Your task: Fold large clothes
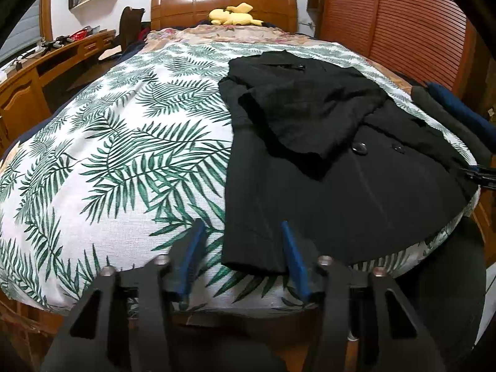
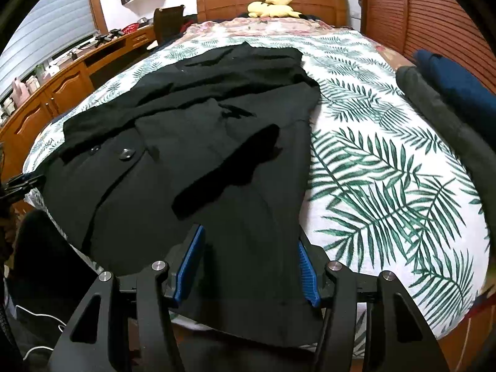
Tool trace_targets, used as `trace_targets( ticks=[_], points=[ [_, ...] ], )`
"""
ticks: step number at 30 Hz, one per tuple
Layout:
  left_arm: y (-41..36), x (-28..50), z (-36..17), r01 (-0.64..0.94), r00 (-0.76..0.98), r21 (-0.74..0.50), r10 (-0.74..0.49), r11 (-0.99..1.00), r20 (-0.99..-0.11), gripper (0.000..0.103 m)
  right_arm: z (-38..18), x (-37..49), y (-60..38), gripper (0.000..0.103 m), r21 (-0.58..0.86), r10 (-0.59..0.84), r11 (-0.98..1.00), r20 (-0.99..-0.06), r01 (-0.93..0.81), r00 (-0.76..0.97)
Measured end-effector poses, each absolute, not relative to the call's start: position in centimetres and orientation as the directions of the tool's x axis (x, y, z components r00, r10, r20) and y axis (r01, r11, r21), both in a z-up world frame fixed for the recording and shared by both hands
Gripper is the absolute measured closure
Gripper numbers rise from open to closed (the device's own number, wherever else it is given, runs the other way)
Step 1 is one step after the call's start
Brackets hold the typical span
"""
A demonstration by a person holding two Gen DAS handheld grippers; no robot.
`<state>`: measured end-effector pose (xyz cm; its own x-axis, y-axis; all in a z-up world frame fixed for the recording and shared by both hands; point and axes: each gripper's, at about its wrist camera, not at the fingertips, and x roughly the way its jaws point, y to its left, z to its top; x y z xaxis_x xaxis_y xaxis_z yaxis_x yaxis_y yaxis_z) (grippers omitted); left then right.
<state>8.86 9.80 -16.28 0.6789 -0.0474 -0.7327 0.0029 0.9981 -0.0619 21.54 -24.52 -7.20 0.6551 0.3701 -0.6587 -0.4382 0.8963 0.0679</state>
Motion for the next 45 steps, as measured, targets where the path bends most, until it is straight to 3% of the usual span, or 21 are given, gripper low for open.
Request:
trace_targets(
  ticks=[7,8,9,12,13,19,33,41,45],
  points=[
    [9.9,9.0,-16.5,0.01,0.68,-0.073,-0.06,0.997,-0.731,0.058,-6.8,21.0,-23.9,0.045,-0.003,0.326,0.896,-0.674,-0.444,0.663],
    [9.9,9.0,-16.5,0.017,0.681,-0.076,-0.067,0.997,-0.729,0.08,-6.7,20.8,-23.7,0.056,-0.021,0.319,0.894,-0.672,-0.447,0.669],
    [9.8,9.0,-16.4,0.037,0.678,-0.085,-0.087,0.996,-0.73,0.093,-6.6,20.6,-23.5,0.073,-0.045,0.31,0.891,-0.666,-0.451,0.678],
    [9.1,8.9,-15.8,0.064,0.68,-0.05,-0.08,0.997,-0.729,0.097,-6.0,20.4,-23.0,0.094,-0.065,0.314,0.881,-0.66,-0.468,0.683],
    [9.0,8.8,-15.3,0.067,0.69,-0.052,-0.084,0.996,-0.719,0.097,-5.6,20.3,-23.0,0.096,-0.067,0.315,0.882,-0.654,-0.467,0.688],
    [9.9,7.3,-9.7,0.047,0.79,-0.096,-0.096,0.994,-0.606,0.098,-0.9,19.1,-23.8,0.098,-0.061,0.366,0.876,-0.563,-0.479,0.741],
    [10.8,0.4,4.0,0.043,0.922,-0.048,-0.058,0.998,-0.384,0.098,8.3,9.4,-28.0,0.099,-0.119,0.451,0.838,-0.395,-0.532,0.8],
    [11.0,-3.8,7.8,0.073,0.95,-0.082,-0.094,0.994,-0.297,0.098,10.5,2.2,-30.9,0.099,-0.173,0.477,0.817,-0.332,-0.55,0.814],
    [11.3,-3.6,7.5,0.064,0.949,-0.075,-0.084,0.995,-0.305,0.098,9.6,2.2,-31.3,0.099,-0.178,0.484,0.808,-0.342,-0.562,0.805]
  ],
)
